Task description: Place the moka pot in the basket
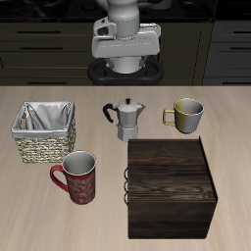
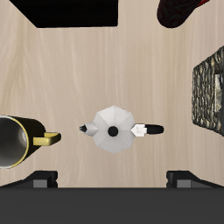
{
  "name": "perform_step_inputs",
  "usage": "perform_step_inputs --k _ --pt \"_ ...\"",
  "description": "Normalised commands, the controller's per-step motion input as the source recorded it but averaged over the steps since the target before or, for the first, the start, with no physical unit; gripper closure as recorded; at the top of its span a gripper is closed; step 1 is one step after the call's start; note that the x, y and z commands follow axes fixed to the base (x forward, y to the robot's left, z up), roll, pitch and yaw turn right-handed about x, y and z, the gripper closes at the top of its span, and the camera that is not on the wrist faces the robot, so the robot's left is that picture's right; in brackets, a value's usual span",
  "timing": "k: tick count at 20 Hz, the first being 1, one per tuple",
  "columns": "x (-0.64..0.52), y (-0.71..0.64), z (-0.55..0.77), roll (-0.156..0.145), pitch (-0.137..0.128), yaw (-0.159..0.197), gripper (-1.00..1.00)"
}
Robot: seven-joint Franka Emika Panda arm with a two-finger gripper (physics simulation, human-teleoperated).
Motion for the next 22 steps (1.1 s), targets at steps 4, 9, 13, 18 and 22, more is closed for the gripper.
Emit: perform_step_inputs --k 4,9,13,18,22 --pt "0.05 -0.04 -0.33 -0.006 0.027 -0.014 -1.00" --pt "-0.03 0.06 -0.40 0.018 0.022 0.011 -1.00" --pt "-0.03 -0.01 -0.43 -0.002 0.018 0.005 -1.00" --pt "-0.04 -0.03 -0.25 0.002 0.004 0.001 -1.00" --pt "0.01 -0.07 -0.22 -0.022 0.006 0.024 -1.00"
